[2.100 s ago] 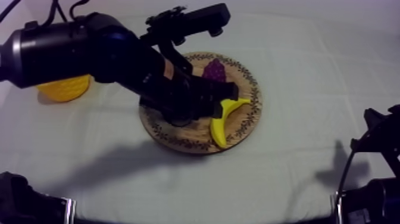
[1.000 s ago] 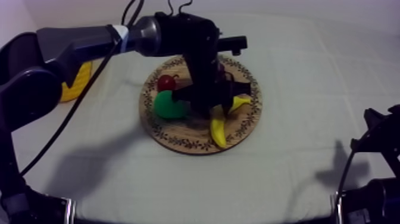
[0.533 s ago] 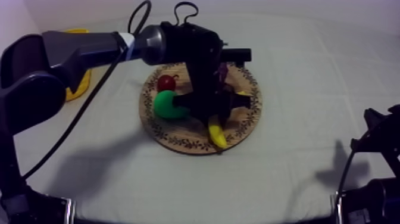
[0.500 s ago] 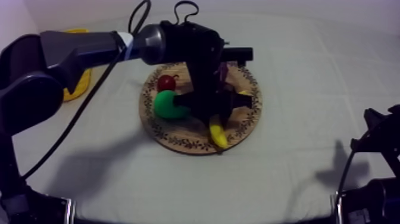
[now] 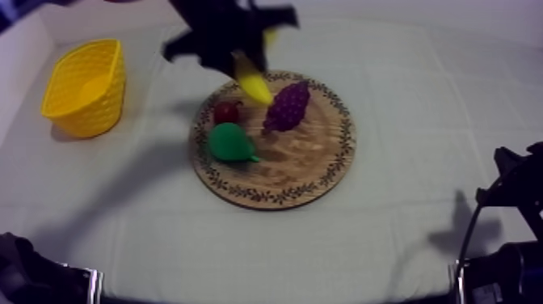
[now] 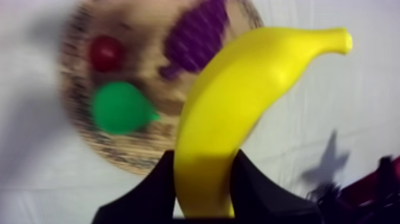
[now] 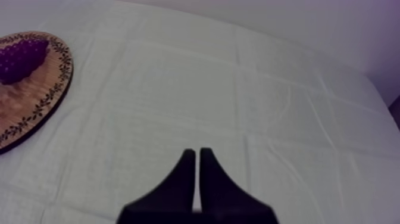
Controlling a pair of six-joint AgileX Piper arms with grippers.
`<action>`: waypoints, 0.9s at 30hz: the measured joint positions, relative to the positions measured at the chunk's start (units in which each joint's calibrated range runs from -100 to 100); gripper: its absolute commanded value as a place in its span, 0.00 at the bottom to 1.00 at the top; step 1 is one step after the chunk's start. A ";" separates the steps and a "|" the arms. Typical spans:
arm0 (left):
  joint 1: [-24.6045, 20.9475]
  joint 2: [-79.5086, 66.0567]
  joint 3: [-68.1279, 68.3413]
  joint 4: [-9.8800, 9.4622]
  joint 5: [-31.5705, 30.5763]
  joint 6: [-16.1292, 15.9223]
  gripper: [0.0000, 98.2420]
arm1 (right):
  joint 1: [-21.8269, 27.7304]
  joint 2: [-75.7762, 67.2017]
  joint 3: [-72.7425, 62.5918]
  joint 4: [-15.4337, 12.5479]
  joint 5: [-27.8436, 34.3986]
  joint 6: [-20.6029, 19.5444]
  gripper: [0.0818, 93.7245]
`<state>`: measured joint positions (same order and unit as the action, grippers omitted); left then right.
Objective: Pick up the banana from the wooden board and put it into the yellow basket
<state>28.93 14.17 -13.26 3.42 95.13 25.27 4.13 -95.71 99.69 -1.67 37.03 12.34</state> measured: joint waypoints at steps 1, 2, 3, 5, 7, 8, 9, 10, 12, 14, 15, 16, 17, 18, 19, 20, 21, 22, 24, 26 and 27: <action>-1.09 -2.28 0.50 -0.23 0.62 -0.34 0.26 | 0.00 0.00 0.00 0.00 0.00 0.00 0.01; -2.61 -4.47 1.17 -0.52 1.26 -0.85 0.26 | 0.00 0.00 0.00 0.00 0.00 0.00 0.01; -4.24 -6.50 1.95 -0.81 1.46 -1.37 0.26 | 0.00 0.00 0.00 0.00 0.00 0.00 0.01; -7.45 -9.61 3.63 -1.19 1.31 -2.49 0.27 | 0.00 0.00 0.00 0.00 0.00 0.00 0.01; -11.29 -11.80 5.54 -1.43 1.10 -3.78 0.27 | 0.00 0.00 0.00 0.00 0.00 0.00 0.01; -13.28 -12.50 6.33 -1.61 0.54 -4.55 0.27 | 0.00 0.00 0.00 0.00 0.00 0.00 0.01; -15.23 -12.73 6.82 -1.86 0.18 -5.27 0.27 | 0.00 0.00 0.00 0.00 0.00 0.00 0.01; -16.76 -12.69 6.98 -2.00 0.01 -5.97 0.27 | 0.00 0.00 0.00 0.00 0.00 0.00 0.01; -20.49 -11.43 6.61 -2.58 -0.95 -7.18 0.27 | 0.00 0.00 0.00 0.00 0.00 0.00 0.01; -23.62 -8.97 5.97 -2.86 -1.75 -8.12 0.28 | 0.00 0.00 0.00 0.00 0.00 0.00 0.01; -25.24 -7.29 5.54 -3.04 -2.37 -8.56 0.28 | 0.00 0.00 0.00 0.00 0.00 0.00 0.01; -26.48 -5.96 5.14 -3.42 -2.46 -8.86 0.28 | 0.00 0.00 0.00 0.00 0.00 0.00 0.01; -27.99 -4.31 4.51 -3.42 -2.81 -9.23 0.29 | 0.00 0.00 0.00 0.00 0.00 0.00 0.01; -29.41 -2.81 4.05 -3.42 -3.54 -9.56 0.29 | 0.00 0.00 0.00 0.00 0.00 0.00 0.01; -30.74 -1.37 3.79 -3.42 -4.07 -9.87 0.29 | 0.00 0.00 0.00 0.00 0.00 0.00 0.01; -31.97 0.13 3.62 -3.42 -4.55 -10.24 0.30 | 0.00 0.00 0.00 0.06 0.00 0.00 0.01; -33.08 1.62 3.62 -3.42 -5.13 -10.52 0.30 | 0.00 0.00 0.00 0.05 0.00 0.00 0.01; -34.10 2.98 3.76 -3.42 -5.52 -10.74 0.30 | 0.00 0.00 0.00 0.05 0.00 0.00 0.01; -35.62 4.79 4.33 -3.42 -6.71 -11.17 0.32 | 0.00 0.00 0.00 0.05 0.00 0.00 0.01; -36.66 5.83 5.04 -3.42 -7.49 -11.36 0.36 | 0.00 0.00 0.00 0.05 0.00 0.00 0.01; -37.06 6.06 5.59 -3.42 -7.95 -11.51 0.38 | 0.00 0.00 0.00 0.05 0.00 0.00 0.01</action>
<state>-8.13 20.24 -7.68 0.00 87.18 13.76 4.13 -95.71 99.69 -1.61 37.03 12.34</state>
